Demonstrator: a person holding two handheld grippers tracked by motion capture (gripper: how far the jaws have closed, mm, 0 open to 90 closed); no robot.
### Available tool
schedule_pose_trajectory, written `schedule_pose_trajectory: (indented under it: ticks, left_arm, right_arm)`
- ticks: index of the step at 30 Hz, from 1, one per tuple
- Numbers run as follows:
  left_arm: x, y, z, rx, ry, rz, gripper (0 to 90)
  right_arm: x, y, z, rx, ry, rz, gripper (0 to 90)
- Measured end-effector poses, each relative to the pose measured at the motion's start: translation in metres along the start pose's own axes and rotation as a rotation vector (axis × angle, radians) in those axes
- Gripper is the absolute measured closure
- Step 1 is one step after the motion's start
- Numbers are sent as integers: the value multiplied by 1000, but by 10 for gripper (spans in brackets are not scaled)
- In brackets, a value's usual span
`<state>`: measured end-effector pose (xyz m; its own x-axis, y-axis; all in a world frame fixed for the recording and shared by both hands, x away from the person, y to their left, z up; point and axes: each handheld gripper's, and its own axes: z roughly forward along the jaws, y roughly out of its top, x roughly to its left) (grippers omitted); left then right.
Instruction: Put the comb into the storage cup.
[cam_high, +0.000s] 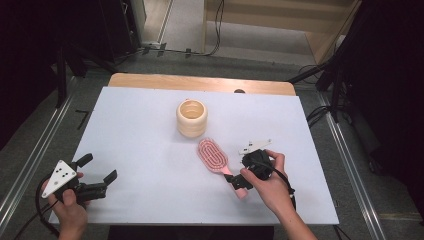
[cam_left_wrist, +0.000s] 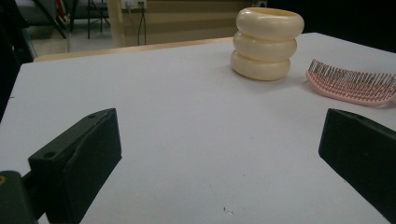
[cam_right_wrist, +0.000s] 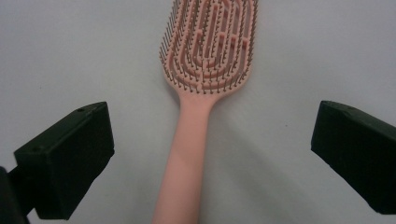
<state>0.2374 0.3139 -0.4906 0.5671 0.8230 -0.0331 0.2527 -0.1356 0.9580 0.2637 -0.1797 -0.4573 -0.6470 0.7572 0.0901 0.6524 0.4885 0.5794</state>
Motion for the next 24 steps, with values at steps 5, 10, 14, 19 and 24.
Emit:
schedule_pose_trajectory:
  ticks: [5, 10, 14, 19, 24]
  left_arm:
    - [-1, 0, 0, 3, 1, 4, 0]
    - [-1, 0, 0, 4, 0, 4, 0]
    - [0, 0, 0, 3, 1, 4, 0]
    - [0, 0, 0, 4, 4, 3, 0]
    - [0, 0, 0, 3, 2, 2, 0]
  right_arm:
    - [3, 2, 10, 39, 9, 10, 0]
    - [4, 3, 15, 66, 9, 11, 0]
    - [5, 4, 21, 89, 14, 19, 0]
    - [7, 4, 27, 101, -18, 19, 98]
    - [10, 6, 34, 131, -7, 21, 107]
